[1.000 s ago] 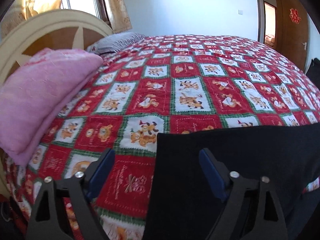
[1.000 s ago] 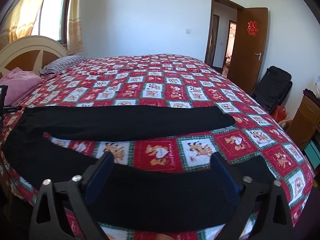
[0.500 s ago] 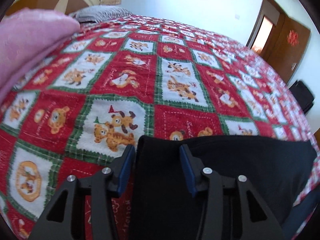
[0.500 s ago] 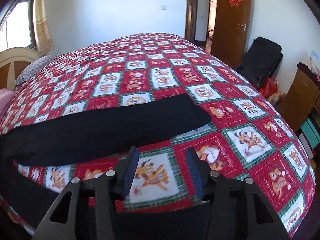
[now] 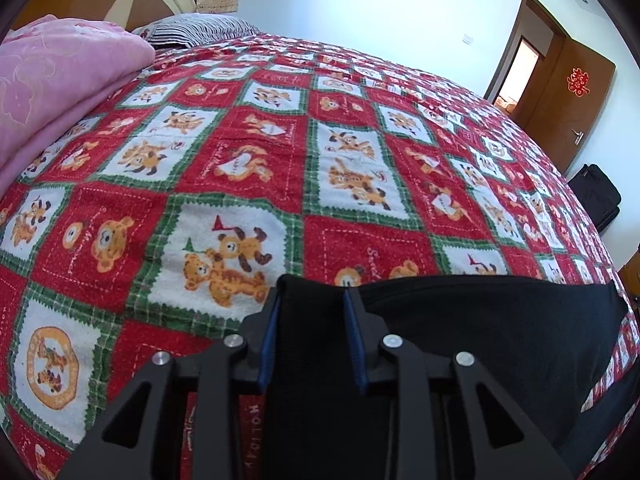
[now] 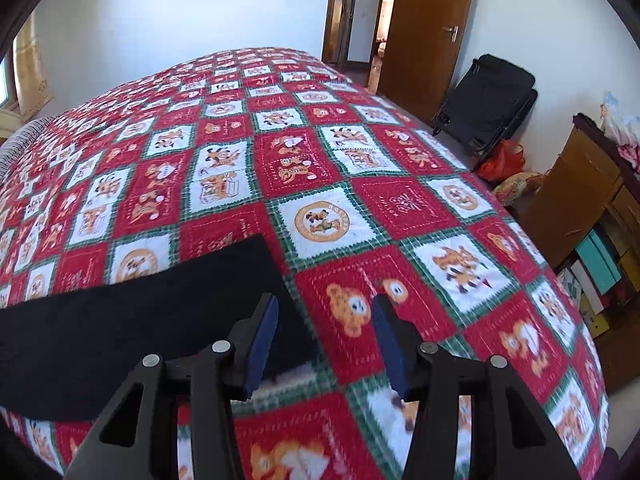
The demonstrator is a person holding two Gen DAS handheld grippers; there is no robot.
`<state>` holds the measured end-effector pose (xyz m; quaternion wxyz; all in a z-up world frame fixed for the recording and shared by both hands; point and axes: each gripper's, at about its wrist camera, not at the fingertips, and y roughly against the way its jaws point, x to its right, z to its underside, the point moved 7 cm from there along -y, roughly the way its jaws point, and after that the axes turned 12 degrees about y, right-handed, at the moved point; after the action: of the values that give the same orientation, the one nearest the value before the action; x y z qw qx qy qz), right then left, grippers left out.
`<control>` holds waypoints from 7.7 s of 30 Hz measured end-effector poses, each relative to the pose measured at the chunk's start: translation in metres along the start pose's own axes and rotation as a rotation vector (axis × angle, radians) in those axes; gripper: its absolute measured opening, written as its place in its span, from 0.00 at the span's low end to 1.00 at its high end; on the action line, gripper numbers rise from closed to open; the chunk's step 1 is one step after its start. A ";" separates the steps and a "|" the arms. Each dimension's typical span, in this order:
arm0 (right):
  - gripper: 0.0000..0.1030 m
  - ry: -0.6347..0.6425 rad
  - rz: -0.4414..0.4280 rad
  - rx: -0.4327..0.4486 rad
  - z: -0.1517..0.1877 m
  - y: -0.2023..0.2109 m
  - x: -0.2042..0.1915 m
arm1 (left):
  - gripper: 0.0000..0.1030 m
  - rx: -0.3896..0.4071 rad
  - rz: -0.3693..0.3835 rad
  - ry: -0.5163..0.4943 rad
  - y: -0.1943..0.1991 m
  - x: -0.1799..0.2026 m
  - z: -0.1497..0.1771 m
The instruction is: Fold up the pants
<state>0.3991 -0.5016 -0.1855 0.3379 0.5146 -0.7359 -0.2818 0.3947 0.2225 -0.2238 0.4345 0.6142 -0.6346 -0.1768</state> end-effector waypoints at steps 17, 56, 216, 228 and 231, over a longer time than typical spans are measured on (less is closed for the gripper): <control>0.38 0.057 -0.189 -0.089 -0.028 -0.077 -0.035 | 0.60 -0.016 -0.101 -0.111 -0.007 0.009 0.004; 0.04 0.029 -0.319 0.453 0.078 0.148 0.018 | 0.13 0.238 0.434 -0.043 0.138 0.001 0.048; 0.45 -0.150 -0.236 0.108 0.126 0.149 -0.025 | 0.96 0.319 0.308 -0.262 0.149 0.114 0.171; 0.45 0.153 -0.543 0.053 0.147 0.133 -0.173 | 0.96 0.142 0.349 -0.393 0.109 0.193 0.235; 0.45 0.258 -0.690 0.024 0.171 0.149 -0.225 | 0.96 0.072 0.373 -0.401 0.102 0.194 0.258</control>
<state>0.2349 -0.2309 -0.2231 0.3068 0.7677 -0.4738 -0.3033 0.1581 -0.0193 -0.2265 0.3032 0.4546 -0.8159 -0.1890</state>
